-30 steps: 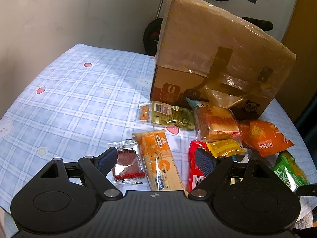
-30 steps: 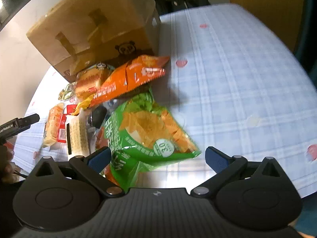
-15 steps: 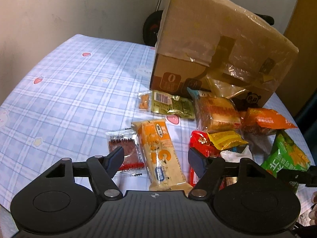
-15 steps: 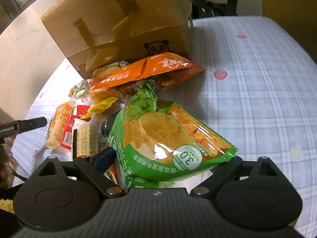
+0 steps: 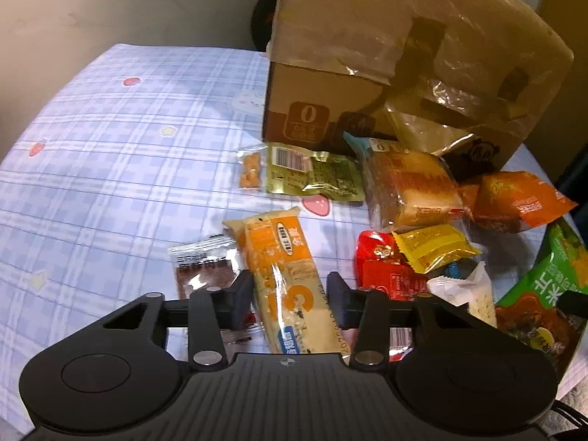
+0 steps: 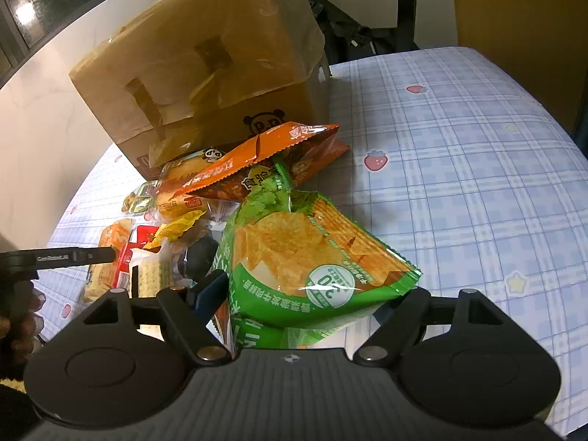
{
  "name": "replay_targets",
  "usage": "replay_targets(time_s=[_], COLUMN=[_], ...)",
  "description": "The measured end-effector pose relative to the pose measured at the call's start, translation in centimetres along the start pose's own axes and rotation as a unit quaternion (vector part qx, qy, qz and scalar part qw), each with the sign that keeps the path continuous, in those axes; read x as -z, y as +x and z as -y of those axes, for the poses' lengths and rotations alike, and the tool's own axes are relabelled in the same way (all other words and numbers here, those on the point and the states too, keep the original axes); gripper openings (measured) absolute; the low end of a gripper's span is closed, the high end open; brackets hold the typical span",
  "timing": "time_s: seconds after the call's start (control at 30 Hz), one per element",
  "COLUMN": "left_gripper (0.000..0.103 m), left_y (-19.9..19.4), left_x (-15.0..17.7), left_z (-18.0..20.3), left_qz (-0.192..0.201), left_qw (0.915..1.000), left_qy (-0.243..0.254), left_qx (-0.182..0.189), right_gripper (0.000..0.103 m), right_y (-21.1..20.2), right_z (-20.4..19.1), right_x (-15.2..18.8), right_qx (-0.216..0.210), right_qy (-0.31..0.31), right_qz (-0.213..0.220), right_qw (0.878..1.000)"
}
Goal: Organize snacks
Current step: 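Grasp the green chip bag with the right tool while the left tool grasps the orange bread stick, then carry both snacks over the box and release them inside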
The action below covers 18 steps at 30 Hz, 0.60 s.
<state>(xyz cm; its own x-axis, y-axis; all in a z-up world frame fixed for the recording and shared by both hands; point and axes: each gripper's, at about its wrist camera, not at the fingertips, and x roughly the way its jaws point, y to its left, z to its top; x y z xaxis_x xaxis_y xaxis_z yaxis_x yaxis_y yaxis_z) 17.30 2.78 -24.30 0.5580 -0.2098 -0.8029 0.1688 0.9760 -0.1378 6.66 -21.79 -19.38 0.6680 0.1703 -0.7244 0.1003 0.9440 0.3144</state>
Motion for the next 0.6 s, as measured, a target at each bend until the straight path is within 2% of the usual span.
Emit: replay_targets(time_s=[0.13,0.37,0.6], left_gripper=[0.042,0.042,0.042], left_y=[-0.5,-3.4,-5.5], left_x=[0.4,0.2,-0.6], left_z=[-0.3,-0.6,-0.6], left_qz=[0.008,0.05,0.074], left_qw=[0.9999,0.9986,0.9967], left_qy=[-0.006,-0.008,-0.021], left_qx=[0.004,0.015,0.028], right_gripper=[0.078,0.068,0.068], right_y=[-0.3,-2.2,-4.5], right_z=[0.1,-0.2,-0.4], right_x=[0.0,-0.8,-1.6], right_qx=[-0.003,-0.011,-0.023], right_qy=[0.002,-0.018,-0.027], right_qz=[0.003,0.022,0.046], right_qw=[1.0,1.0,0.998])
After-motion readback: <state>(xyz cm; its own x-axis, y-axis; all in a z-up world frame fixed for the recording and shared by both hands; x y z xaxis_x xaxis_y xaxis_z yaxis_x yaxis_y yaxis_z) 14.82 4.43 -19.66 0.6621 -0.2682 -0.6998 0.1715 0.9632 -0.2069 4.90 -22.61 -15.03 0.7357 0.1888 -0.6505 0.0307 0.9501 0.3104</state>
